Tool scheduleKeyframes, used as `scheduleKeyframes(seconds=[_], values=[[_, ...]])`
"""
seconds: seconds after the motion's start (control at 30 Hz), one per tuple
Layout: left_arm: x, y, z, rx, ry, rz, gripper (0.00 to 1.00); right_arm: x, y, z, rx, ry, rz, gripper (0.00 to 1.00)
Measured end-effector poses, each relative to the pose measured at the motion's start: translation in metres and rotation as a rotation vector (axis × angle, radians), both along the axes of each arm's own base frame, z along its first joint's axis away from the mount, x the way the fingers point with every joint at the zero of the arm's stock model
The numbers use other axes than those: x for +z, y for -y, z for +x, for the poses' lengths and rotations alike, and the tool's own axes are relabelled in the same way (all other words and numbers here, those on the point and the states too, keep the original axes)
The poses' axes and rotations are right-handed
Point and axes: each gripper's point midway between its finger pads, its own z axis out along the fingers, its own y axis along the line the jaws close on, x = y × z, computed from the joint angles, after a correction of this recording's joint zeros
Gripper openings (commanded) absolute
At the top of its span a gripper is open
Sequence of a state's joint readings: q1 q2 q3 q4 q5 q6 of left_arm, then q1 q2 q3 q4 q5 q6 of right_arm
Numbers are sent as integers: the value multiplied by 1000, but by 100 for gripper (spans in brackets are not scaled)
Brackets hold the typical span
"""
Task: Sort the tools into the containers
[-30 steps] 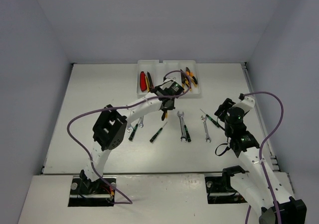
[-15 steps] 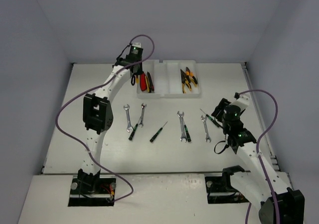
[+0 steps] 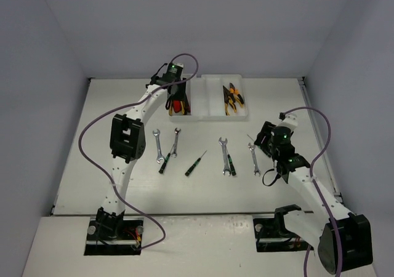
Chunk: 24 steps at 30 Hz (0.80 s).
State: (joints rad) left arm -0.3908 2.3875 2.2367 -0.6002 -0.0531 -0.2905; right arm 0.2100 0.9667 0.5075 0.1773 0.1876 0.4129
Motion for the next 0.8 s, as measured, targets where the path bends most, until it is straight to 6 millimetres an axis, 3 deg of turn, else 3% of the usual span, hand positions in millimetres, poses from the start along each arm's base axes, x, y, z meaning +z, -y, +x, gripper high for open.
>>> scheduleKeyframes(seconds=[0.13, 0.23, 0.43, 0.53, 0.63, 0.73, 0.8], values=[[26, -4, -13, -4, 19, -11, 63, -14, -3, 5, 20, -65, -20, 56], [67, -12, -31, -5, 65, -27, 71, -18, 1, 11, 10, -105, -37, 56], [197, -41, -97, -9, 277, -97, 74, -23, 26, 28, -29, -194, -70, 53], [240, -58, -136, -14, 363, -122, 77, -38, 34, 35, -7, -261, -43, 53], [250, -72, -167, -26, 391, -116, 80, -64, 36, 33, 28, -358, -16, 53], [233, -84, -186, -29, 362, -73, 81, -89, 28, 24, 75, -450, 12, 53], [211, -91, -197, -32, 316, -32, 81, -100, 24, 16, 99, -501, 23, 53]])
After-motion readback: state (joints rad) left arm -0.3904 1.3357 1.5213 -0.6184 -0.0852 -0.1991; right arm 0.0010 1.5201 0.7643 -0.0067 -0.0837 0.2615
